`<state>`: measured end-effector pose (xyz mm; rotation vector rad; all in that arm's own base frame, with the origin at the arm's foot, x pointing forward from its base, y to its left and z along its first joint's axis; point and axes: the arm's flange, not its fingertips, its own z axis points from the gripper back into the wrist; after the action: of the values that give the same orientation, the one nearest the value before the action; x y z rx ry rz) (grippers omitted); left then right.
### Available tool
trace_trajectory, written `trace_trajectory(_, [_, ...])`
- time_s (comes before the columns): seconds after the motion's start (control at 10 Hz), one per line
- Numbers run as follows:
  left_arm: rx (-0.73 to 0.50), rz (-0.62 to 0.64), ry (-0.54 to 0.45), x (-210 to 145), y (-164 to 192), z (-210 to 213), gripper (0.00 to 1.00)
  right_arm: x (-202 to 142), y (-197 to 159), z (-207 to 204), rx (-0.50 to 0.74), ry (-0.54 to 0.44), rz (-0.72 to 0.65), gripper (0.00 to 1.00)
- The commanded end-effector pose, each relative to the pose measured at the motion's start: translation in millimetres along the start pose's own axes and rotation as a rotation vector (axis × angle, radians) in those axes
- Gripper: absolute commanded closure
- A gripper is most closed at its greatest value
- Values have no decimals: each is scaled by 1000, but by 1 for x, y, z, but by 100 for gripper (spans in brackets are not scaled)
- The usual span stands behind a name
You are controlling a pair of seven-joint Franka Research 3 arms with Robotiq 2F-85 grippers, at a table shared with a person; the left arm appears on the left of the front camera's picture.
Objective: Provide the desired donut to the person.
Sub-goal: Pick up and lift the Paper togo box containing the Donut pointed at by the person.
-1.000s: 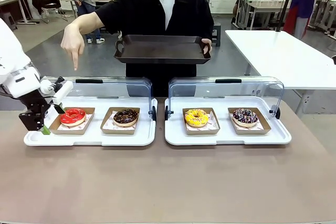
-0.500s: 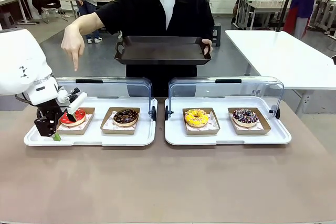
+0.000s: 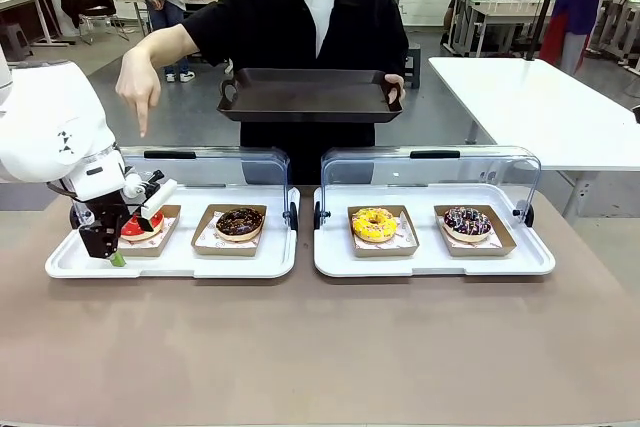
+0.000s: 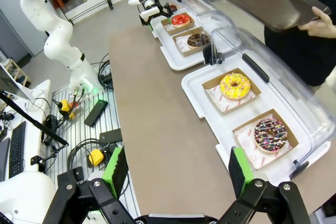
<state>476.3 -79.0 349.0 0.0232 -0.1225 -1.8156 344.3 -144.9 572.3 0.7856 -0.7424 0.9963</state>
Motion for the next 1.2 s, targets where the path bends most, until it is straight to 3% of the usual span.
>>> trace_trajectory(0.0, [19, 17, 58, -2, 11, -8, 0, 2, -2, -1, 8, -27, 13, 0])
trace_trajectory(0.4, [-1, 15, 56, -1, 19, -17, 0, 2, -2, -1, 8, -27, 13, 0])
trace_trajectory(0.5, [6, 9, 40, -1, 19, -17, 15, 2, -2, -1, 8, -27, 13, 0])
trace_trajectory(0.6, [5, 5, 43, 0, 20, -17, 59, 2, -2, -1, 8, -27, 13, 0])
trace_trajectory(0.7, [4, 7, 43, -1, 21, -16, 74, 2, -2, -1, 8, -27, 13, 0])
trace_trajectory(0.8, [2, 7, 42, -2, 21, -16, 100, 2, -2, -1, 8, -27, 13, 0])
trace_trajectory(1.0, [-2, 7, 41, -1, 21, -17, 100, 2, -2, -1, 8, -27, 13, 0])
trace_trajectory(1.1, [-8, 12, 39, -2, 21, -19, 94, 2, -2, -1, 8, -27, 13, 0])
